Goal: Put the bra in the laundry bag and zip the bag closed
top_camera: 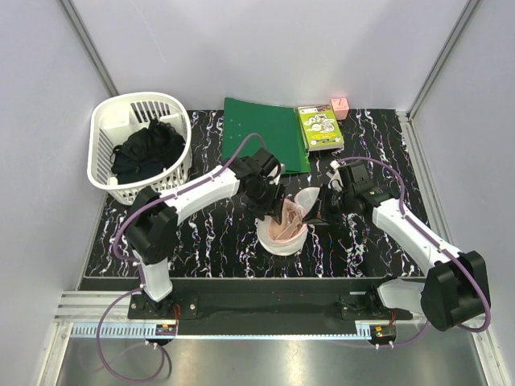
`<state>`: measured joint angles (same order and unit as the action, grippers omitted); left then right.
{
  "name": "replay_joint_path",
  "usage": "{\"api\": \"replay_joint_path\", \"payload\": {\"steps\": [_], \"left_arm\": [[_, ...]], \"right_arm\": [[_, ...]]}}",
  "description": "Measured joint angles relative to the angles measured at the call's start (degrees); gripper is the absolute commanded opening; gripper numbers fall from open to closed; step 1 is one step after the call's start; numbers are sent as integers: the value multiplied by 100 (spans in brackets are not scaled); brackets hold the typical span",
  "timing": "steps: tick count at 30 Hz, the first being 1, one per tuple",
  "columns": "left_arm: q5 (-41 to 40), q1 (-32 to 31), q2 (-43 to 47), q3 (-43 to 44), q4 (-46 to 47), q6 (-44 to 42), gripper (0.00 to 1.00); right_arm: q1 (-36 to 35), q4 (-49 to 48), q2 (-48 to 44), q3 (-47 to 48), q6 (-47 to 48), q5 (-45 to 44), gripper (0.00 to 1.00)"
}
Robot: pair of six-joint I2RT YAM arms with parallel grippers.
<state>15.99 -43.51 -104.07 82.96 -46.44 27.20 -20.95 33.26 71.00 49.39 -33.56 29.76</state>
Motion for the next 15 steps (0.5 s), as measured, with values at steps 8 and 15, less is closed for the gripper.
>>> {"api": "replay_joint_path", "payload": {"steps": [8,15], "left_arm": [[-278,7,-356,310,-363,-363,0],[-986,7,170,684,-800,-431,0]], "right_arm": [[0,44,0,52,4,-28,0],[-11,1196,-11,1121,476,-529,0]]}}
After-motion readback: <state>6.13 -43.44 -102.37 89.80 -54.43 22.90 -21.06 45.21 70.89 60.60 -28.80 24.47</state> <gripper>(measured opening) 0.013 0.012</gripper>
